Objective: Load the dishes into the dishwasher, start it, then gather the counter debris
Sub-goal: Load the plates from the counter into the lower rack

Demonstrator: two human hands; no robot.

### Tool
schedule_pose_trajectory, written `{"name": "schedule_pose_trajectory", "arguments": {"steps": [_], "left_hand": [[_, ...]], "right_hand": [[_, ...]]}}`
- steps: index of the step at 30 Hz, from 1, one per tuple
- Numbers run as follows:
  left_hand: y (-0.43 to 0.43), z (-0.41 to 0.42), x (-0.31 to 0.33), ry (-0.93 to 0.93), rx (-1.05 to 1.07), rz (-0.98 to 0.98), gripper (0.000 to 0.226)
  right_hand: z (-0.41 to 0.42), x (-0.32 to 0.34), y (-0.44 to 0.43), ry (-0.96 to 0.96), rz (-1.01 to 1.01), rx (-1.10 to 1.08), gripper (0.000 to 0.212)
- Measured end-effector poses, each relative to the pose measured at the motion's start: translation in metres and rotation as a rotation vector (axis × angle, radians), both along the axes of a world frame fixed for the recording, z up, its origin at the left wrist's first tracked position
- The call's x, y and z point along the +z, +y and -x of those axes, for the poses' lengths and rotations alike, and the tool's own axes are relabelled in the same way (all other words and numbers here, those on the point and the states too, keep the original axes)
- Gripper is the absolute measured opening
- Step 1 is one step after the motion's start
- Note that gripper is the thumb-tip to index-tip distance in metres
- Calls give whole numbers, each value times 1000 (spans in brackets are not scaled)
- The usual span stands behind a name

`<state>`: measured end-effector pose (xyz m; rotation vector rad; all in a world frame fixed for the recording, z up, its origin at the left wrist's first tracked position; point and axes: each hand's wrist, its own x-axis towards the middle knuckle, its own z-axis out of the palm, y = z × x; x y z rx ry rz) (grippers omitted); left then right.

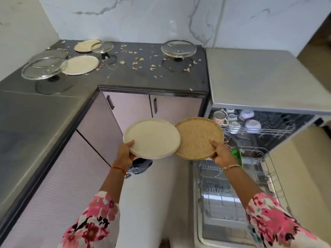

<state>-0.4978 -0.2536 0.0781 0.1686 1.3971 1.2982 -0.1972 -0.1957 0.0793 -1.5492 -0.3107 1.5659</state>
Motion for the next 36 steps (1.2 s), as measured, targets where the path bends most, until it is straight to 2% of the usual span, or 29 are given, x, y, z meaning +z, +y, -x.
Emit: {"name": "schedule_pose_trajectory", "arguments": {"steps": [3, 12, 18, 23, 26, 29, 32, 36], "left_hand": [[-10, -34, -18, 11, -58, 60, 40], [-20, -179, -67, 109, -153, 169, 41], [-26, -313, -103, 97, -122, 183, 40], [-19, -393, -123, 203, -111, 239, 37], [-5, -420, -141, 300, -153, 232, 35], [15, -439, -167, 394, -207, 217, 32], [38, -453, -196, 489, -262, 178, 28], [72, -466, -241, 581, -327, 103, 48]], "right_hand": [[-37, -14, -24, -33, 45, -71, 49], [-187, -55, -61, -208, 88, -119, 40], [-313, -93, -58, -347, 58, -8, 39], [-393, -113, -48, -487, -10, 85, 37], [-421, -132, -30, -631, -69, 194, 33], [-437, -166, -6, -778, -101, 294, 39], [-442, -201, 25, -894, -109, 364, 30], [-438, -249, 72, -983, -141, 441, 18]]}}
